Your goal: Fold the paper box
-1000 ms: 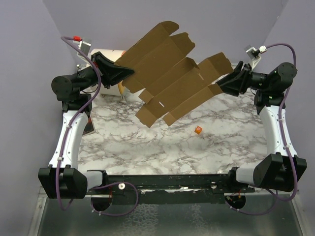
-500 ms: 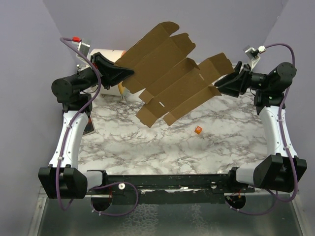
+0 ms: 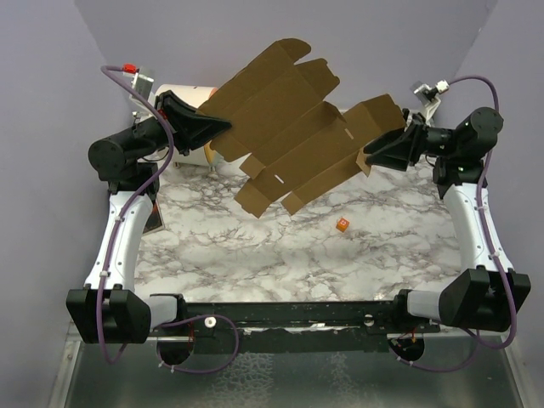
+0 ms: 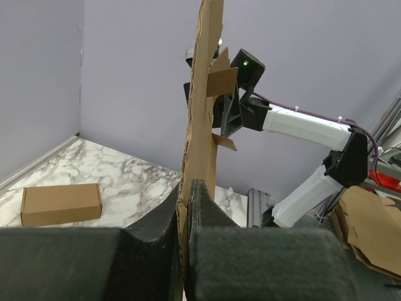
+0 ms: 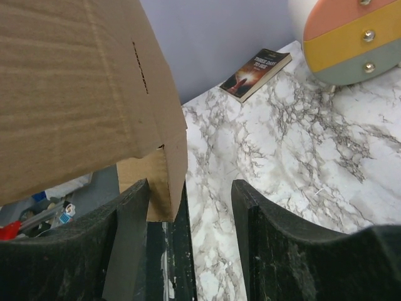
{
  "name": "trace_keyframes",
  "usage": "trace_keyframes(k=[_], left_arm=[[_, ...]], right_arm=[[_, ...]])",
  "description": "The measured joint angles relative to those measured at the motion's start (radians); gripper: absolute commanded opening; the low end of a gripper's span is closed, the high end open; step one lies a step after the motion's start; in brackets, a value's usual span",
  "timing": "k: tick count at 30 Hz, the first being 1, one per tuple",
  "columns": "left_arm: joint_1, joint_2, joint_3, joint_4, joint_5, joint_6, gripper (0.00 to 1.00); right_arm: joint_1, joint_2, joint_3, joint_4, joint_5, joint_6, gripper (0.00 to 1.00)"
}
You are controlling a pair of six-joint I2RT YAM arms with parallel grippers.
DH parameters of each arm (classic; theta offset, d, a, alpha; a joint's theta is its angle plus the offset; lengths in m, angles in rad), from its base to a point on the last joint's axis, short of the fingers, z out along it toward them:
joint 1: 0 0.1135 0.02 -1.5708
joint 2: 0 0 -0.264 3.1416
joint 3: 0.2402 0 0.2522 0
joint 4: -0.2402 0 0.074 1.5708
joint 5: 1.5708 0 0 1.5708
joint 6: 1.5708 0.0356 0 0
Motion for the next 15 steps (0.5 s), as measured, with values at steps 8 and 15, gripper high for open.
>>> trace_keyframes(k=[8, 15], left_arm=[[0.000, 0.002, -0.002, 0.075, -0.001, -0.057, 0.00], [0.000, 0.015, -0.018, 0.145, -0.005, -0.109, 0.00]], right_arm=[[0.042, -0.003, -0.025, -0.037, 0.000, -0.036, 0.46], [0.062, -0.010, -0.033, -0.043, 0.001, -0.050, 0.32]])
